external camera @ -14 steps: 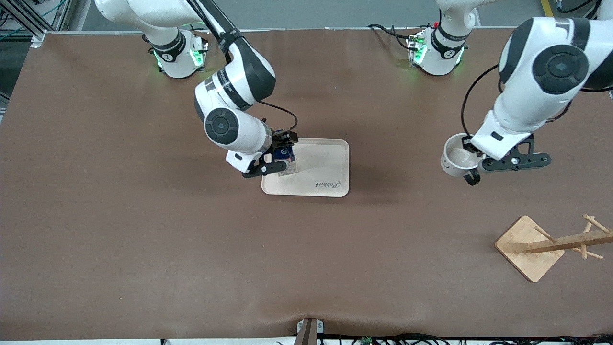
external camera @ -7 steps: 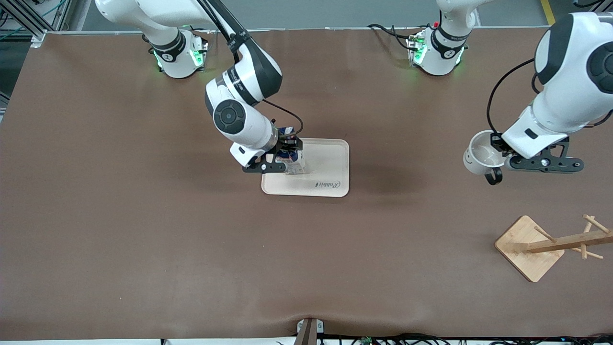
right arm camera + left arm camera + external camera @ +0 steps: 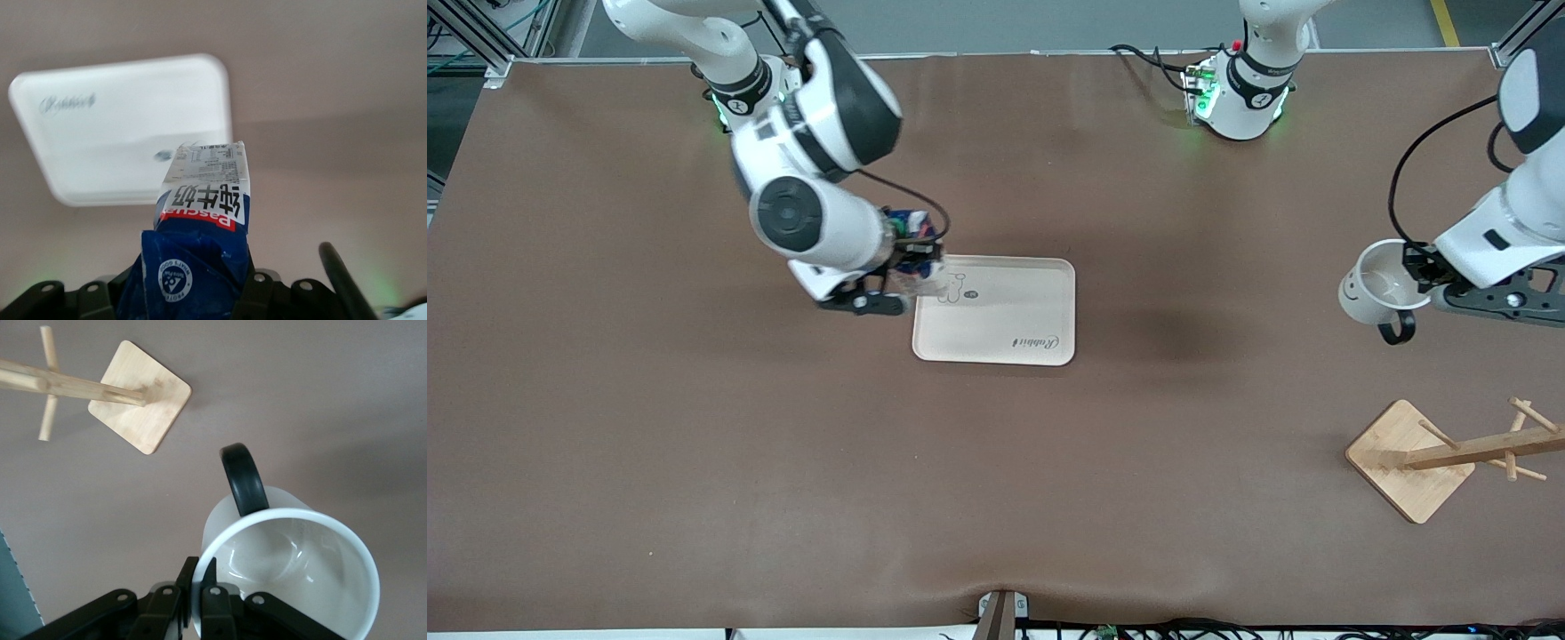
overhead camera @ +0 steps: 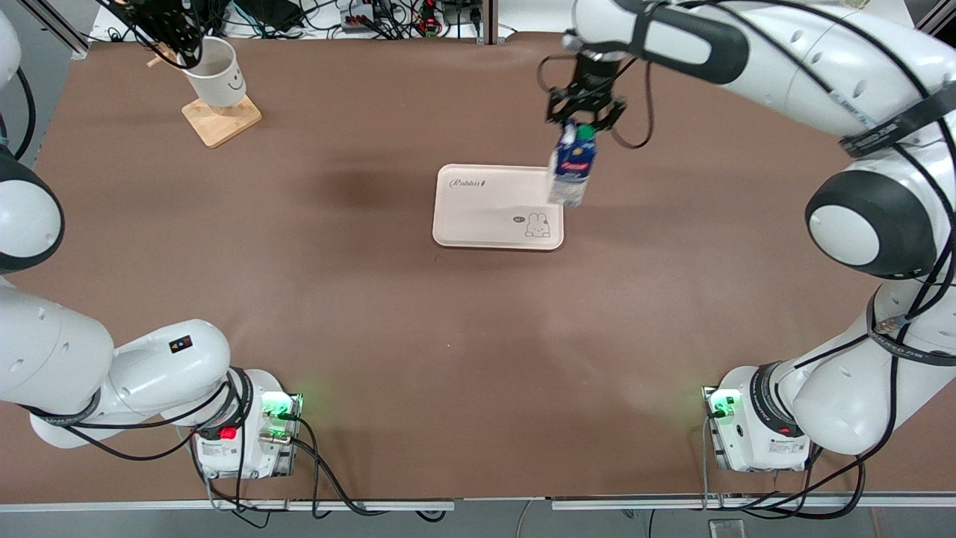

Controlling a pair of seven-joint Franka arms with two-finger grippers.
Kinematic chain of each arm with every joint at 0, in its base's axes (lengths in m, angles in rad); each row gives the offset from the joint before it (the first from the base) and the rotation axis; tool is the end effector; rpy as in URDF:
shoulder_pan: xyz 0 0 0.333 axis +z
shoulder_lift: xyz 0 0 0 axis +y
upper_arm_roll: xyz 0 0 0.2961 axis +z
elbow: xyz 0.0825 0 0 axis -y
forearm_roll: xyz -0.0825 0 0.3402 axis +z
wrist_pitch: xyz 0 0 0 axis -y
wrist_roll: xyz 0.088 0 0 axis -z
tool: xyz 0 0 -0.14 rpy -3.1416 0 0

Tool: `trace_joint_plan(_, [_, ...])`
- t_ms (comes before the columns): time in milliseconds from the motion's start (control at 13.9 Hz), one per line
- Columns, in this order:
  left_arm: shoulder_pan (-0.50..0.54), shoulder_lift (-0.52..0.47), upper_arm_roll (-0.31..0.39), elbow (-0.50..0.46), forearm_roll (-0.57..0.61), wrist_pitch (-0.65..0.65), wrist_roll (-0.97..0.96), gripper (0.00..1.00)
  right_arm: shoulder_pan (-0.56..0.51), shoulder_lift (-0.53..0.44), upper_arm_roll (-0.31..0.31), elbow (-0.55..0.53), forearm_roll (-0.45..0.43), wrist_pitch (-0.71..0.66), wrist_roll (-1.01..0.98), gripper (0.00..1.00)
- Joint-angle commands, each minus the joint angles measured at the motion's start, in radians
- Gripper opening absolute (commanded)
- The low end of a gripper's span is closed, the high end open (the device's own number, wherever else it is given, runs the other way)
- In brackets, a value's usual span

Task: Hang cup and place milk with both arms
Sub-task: 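Carry the milk carton off the tray and lower it onto the table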

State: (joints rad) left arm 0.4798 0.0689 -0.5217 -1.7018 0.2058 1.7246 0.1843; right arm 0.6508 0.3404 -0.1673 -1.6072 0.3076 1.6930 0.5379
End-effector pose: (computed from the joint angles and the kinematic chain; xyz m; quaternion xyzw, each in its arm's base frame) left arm 0.5338 0.0094 0.4986 -0.9878 0.1297 0.0241 0.0826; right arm 0.4870 0.3090 0.3843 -0.9831 0.0630 0.1661 0.0452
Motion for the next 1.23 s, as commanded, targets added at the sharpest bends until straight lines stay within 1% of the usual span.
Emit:
trace_joint_plan(0, [0.017, 0.014, -0.008, 0.039, -0.022, -0.019, 0.064, 0.0, -0.057, -0.026, -0.023, -0.028, -0.044, -0.076, -0.115, 0.0])
trace_joint_plan(72, [0.019, 0.014, -0.006, 0.042, -0.022, -0.019, 0.084, 0.0, -0.089, -0.056, -0.023, -0.064, -0.098, -0.082, -0.172, 0.0])
trace_joint_plan(144, [0.026, 0.015, -0.006, 0.045, -0.02, -0.017, 0.096, 0.0, -0.124, -0.081, -0.021, -0.094, -0.172, -0.081, -0.217, 0.0])
trace_joint_plan(216, [0.031, 0.017, -0.006, 0.047, -0.02, -0.014, 0.107, 0.0, -0.169, -0.099, -0.021, -0.118, -0.212, -0.081, -0.277, 0.0])
trace_joint_plan(432, [0.048, 0.038, -0.004, 0.076, -0.022, -0.014, 0.188, 0.0, -0.337, -0.159, -0.021, -0.233, -0.225, -0.046, -0.413, 0.0])
trace_joint_plan(577, [0.074, 0.045, -0.004, 0.09, -0.019, -0.014, 0.224, 0.0, -0.449, -0.164, -0.023, -0.275, -0.231, -0.001, -0.517, 0.0])
trace_joint_plan(649, [0.074, 0.055, -0.004, 0.096, -0.016, -0.013, 0.248, 0.0, -0.486, -0.163, -0.023, -0.29, -0.242, 0.007, -0.545, 0.0])
trace_joint_plan(721, [0.074, 0.068, -0.001, 0.114, -0.007, -0.013, 0.27, 0.0, -0.511, -0.166, -0.023, -0.31, -0.266, 0.008, -0.549, 0.0])
trace_joint_plan(793, [0.074, 0.087, 0.0, 0.135, 0.001, -0.013, 0.296, 0.0, -0.522, -0.169, -0.023, -0.335, -0.316, 0.017, -0.549, 0.0])
trace_joint_plan(865, [0.072, 0.112, 0.002, 0.161, 0.009, -0.013, 0.316, 0.0, -0.548, -0.175, -0.023, -0.367, -0.358, 0.055, -0.549, 0.0])
trace_joint_plan(1009, [0.074, 0.155, 0.003, 0.198, 0.014, -0.011, 0.346, 0.0, -0.586, -0.193, -0.021, -0.449, -0.377, 0.15, -0.555, 0.0])
trace_joint_plan(1153, [0.069, 0.221, 0.015, 0.255, 0.01, -0.004, 0.362, 0.0, -0.588, -0.215, -0.021, -0.535, -0.377, 0.221, -0.604, 0.0])
